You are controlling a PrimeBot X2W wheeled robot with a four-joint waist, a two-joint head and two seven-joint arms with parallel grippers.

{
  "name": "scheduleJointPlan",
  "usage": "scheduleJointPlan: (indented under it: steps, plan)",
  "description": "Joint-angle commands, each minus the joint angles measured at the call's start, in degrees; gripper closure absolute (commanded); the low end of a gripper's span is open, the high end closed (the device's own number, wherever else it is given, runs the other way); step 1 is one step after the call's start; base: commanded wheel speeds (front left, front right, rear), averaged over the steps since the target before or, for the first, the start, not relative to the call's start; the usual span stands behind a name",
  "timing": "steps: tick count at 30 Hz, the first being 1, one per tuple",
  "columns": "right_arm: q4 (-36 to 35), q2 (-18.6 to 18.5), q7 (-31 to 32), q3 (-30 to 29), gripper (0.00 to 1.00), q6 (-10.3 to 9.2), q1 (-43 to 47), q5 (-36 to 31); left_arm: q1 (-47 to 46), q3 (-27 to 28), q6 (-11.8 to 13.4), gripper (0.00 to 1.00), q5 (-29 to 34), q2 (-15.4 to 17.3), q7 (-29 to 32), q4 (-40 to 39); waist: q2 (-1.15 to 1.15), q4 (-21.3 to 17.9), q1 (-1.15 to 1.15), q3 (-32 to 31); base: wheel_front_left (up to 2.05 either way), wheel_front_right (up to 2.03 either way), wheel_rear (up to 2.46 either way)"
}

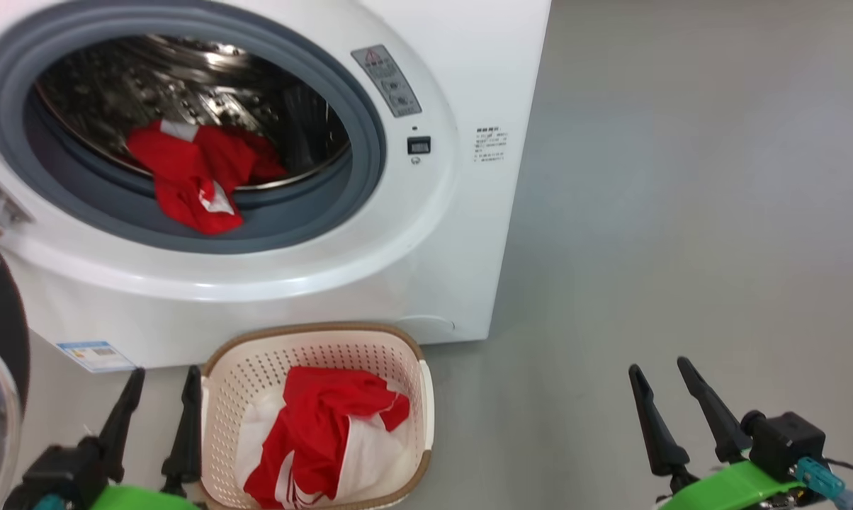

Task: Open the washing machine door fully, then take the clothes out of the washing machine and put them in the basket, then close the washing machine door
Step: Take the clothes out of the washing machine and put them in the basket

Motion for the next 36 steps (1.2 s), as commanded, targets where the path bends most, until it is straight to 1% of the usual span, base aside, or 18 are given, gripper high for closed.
scheduleJointPlan:
  steps: [1, 8, 16, 27, 36]
  plan:
    - [-1.34, -1.07, -0.37, 1.10, 0.00, 0.36, 0.49, 0.70, 1.19, 2.70, -0.32, 0.00, 0.96, 0.73, -0.29, -2.90, 0.00, 0.61, 0.00, -2.27, 0.00, 0.00, 0.00]
    - [-1.55, -1.54, -0.37, 0.81, 0.00, 0.36, 2.83, 1.37, 7.45, 4.98, -0.32, 0.00, 2.11, -0.39, -0.29, -7.60, 0.00, 0.79, 0.00, -4.38, 0.00, 0.00, 0.00]
    - [-2.11, -1.92, -0.37, 0.39, 0.00, 0.36, 3.90, 1.70, 11.98, 7.44, -0.32, 0.00, 2.86, -1.28, -0.29, -11.49, 0.00, 0.77, 0.00, -4.84, 0.00, 0.00, 0.00]
    - [-2.34, -2.01, -0.37, 0.07, 0.00, 0.36, 3.84, 1.70, 12.61, 7.93, -0.32, 0.00, 3.01, -2.30, -0.29, -12.76, 0.00, 0.86, 0.00, -4.67, 0.00, 0.00, 0.00]
    - [-2.22, -1.71, -0.37, 0.20, 0.00, 0.36, 2.97, 1.55, 10.97, 8.06, -0.32, 0.00, 2.75, -2.76, -0.29, -11.68, 0.00, 0.90, 0.00, -3.66, 0.00, 0.00, 0.00]
